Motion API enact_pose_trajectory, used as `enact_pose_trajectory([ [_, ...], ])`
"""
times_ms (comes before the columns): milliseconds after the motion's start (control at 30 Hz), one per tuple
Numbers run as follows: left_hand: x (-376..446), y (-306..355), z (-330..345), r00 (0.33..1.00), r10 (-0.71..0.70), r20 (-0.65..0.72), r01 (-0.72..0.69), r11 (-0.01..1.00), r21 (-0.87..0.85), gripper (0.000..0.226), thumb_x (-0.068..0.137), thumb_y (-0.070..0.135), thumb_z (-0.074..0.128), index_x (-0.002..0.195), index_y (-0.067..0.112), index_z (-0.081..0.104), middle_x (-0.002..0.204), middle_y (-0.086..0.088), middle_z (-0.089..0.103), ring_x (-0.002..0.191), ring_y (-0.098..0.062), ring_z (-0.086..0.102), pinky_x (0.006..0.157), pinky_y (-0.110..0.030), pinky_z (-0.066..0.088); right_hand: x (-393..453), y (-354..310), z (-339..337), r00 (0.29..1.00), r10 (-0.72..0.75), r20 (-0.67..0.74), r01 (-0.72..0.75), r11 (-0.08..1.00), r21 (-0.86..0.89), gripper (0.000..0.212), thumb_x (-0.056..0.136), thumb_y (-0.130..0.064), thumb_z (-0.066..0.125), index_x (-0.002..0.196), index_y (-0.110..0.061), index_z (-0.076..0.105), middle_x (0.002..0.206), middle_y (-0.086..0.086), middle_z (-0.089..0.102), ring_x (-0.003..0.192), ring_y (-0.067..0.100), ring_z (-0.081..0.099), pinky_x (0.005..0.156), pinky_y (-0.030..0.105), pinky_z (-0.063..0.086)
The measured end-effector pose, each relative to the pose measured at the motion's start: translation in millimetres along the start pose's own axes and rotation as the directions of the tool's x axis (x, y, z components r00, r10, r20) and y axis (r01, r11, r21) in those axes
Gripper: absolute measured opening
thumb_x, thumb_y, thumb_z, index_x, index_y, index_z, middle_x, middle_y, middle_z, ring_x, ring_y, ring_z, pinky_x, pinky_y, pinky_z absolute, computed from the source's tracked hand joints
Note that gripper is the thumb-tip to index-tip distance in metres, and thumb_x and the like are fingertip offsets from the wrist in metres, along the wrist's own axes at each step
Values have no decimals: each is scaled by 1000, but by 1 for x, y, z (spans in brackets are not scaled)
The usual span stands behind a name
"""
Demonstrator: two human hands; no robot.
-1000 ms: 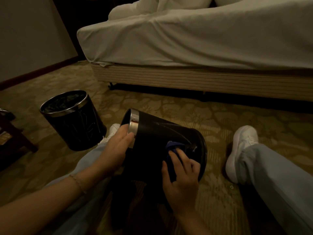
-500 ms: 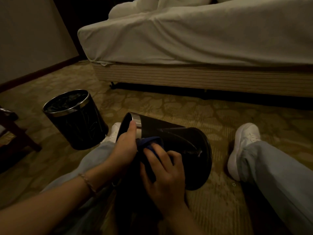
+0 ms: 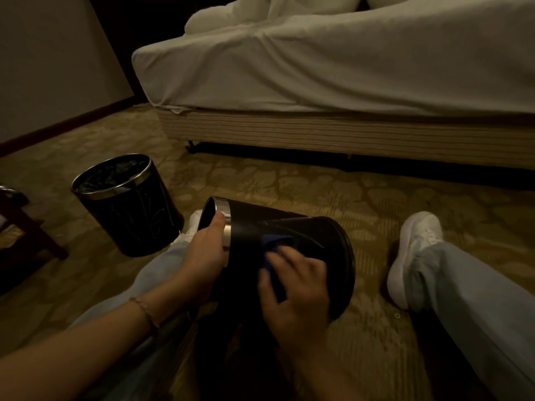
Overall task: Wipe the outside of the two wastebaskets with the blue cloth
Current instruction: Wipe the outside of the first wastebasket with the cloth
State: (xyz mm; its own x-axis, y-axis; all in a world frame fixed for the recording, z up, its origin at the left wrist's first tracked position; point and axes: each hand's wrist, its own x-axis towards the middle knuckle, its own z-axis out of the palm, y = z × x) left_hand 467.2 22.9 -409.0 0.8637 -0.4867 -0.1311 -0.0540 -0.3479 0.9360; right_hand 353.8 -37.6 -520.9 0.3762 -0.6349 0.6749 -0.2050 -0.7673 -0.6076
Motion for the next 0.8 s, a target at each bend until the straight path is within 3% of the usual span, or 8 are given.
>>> enact_pose_trajectory([
  [133, -4, -9, -3, 999, 18, 43, -18, 1000, -14, 47, 103, 36, 34, 77, 14, 65, 68, -5, 70, 70, -19, 63, 67, -30, 44, -15, -40, 12, 985, -143, 94, 138, 989, 58, 34, 92, -43, 57, 121, -27, 64, 128, -4, 61, 103, 20, 52, 77, 30, 47],
  [233, -1, -13, -9, 999, -11, 52, 13, 999, -43, 43, 102, 38, 34, 84, 16, 66, 93, -15, 71, 87, -23, 65, 87, -39, 49, -12, -21, 9, 982, -175, 77, 177, 984, -12, 33, 90, -38, 60, 119, -25, 67, 127, -2, 63, 100, 23, 53, 79, 33, 48],
  [367, 3, -17, -16, 996, 19, 86, -21, 1000, 20, 46, 102, 41, 32, 94, 13, 68, 97, -14, 71, 90, -25, 65, 95, -49, 48, 11, 32, -8, 997, 77, 23, -75, 995, -67, 34, 92, -40, 53, 116, -22, 69, 121, -5, 66, 97, 21, 55, 82, 25, 43],
  [400, 4, -18, -16, 994, 40, 97, -43, 999, 29, 44, 103, 38, 32, 90, 17, 68, 93, -11, 72, 85, -22, 65, 91, -46, 51, 15, 46, -13, 989, 147, 17, -145, 986, -85, 37, 92, -42, 50, 116, -21, 69, 121, -5, 67, 99, 22, 58, 85, 19, 36],
  [500, -2, -12, -10, 994, 92, 61, -93, 995, 28, 42, 106, 27, 27, 112, 4, 62, 110, -22, 65, 66, -7, 51, 58, -1, 41, 20, 67, -21, 955, 295, -5, -295, 951, -96, 46, 89, -47, 42, 116, -21, 68, 119, -4, 66, 104, 25, 56, 81, 18, 26],
  [600, -10, -8, -5, 990, 83, 111, -83, 997, -13, 37, 106, 26, 23, 118, 14, 56, 101, -16, 64, 64, -6, 57, 47, 5, 33, 18, 60, -22, 948, 317, -39, -319, 940, -117, 46, 89, -49, 42, 114, -21, 68, 118, -4, 65, 104, 22, 52, 80, 21, 24],
  [700, -16, 8, -8, 962, -1, 274, 11, 999, -37, 21, 105, 30, 26, 97, 30, 46, 78, 7, 46, 63, -6, 55, 44, -8, 41, 15, 51, -22, 945, 320, -66, -325, 939, -115, 47, 88, -54, 43, 111, -21, 68, 116, -4, 65, 104, 25, 53, 81, 21, 23],
  [800, 6, 9, -20, 912, -143, 385, 200, 973, -111, 30, 100, 27, 37, 115, 14, 60, 83, -5, 68, 70, -17, 64, 60, -26, 51, 14, 49, -19, 948, 312, -68, -317, 944, -89, 45, 90, -51, 46, 111, -20, 69, 116, -3, 66, 103, 26, 55, 83, 17, 25],
])
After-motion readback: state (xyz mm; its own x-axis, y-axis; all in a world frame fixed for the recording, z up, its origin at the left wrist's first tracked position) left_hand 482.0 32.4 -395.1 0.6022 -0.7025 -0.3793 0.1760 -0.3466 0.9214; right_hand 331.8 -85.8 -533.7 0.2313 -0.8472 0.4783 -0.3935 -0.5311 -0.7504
